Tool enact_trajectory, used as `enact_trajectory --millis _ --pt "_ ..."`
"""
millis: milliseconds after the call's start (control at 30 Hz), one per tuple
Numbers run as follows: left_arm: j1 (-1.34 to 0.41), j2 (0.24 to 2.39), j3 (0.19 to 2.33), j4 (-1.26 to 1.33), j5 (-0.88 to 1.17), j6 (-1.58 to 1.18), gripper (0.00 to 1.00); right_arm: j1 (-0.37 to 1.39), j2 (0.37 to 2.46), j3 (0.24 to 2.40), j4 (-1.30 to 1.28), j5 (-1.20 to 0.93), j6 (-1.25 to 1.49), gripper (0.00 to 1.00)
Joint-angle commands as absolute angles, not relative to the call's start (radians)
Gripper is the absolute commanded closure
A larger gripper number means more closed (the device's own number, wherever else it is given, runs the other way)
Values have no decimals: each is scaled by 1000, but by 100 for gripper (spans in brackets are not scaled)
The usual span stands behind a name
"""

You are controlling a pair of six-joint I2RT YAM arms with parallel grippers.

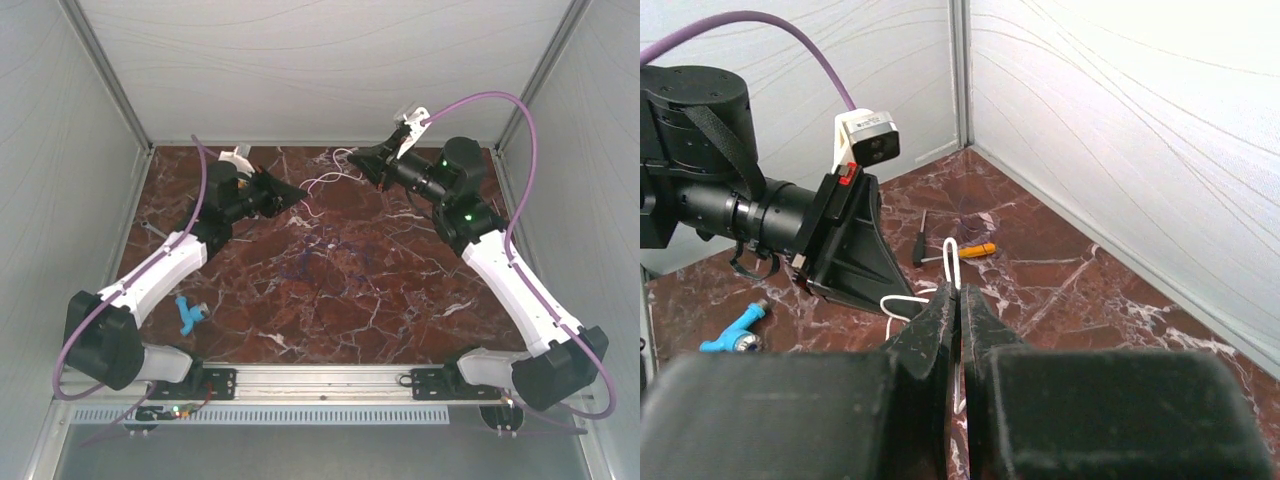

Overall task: Zip-tie the wires
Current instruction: Straighten the cable at the center of the board.

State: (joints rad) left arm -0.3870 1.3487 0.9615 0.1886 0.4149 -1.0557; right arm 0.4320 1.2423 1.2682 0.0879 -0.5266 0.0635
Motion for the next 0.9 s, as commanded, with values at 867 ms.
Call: enact_trajectory --millis 867 --pt "-409 1165 1128 -326 -52 -291 100 470 1225 1370 -870 -92 308 100"
